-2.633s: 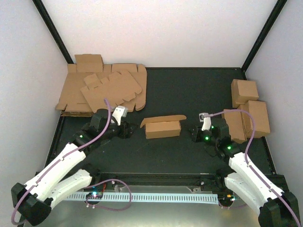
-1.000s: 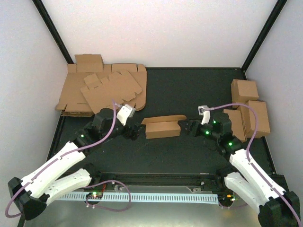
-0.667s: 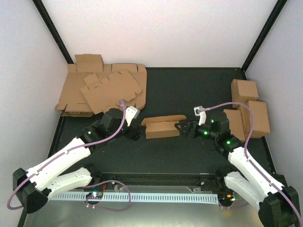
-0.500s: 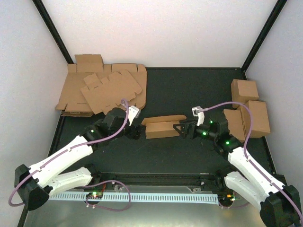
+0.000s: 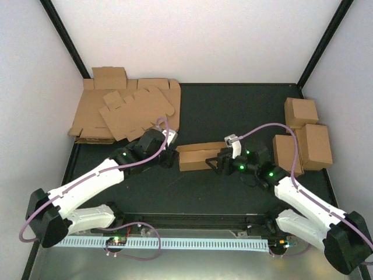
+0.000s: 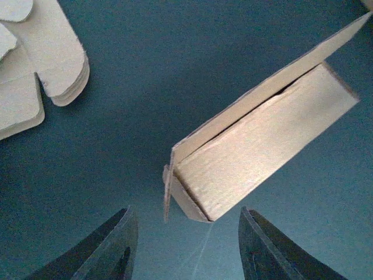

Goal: Fold the paper box

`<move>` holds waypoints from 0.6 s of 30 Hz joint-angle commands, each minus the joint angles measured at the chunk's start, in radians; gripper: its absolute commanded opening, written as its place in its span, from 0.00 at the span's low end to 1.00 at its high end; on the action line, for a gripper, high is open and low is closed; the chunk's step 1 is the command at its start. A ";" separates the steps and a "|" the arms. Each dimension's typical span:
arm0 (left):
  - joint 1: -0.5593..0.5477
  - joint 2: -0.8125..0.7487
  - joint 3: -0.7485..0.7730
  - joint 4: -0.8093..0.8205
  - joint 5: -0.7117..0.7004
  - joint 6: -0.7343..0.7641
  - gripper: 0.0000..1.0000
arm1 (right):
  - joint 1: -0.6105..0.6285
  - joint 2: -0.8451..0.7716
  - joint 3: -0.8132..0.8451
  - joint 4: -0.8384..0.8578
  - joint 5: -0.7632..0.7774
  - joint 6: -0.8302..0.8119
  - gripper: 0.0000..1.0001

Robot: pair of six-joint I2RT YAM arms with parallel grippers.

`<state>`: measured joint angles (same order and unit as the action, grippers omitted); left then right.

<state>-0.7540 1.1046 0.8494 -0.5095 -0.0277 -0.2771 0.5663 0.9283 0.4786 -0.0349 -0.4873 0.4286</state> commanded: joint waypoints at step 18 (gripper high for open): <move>0.064 0.162 0.047 0.022 0.024 -0.091 0.40 | 0.032 0.103 0.102 0.024 0.161 -0.029 0.54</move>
<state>-0.6991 1.2476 0.8486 -0.4721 -0.0257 -0.3447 0.5896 1.0443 0.5610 -0.0246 -0.3691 0.4141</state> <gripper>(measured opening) 0.411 0.548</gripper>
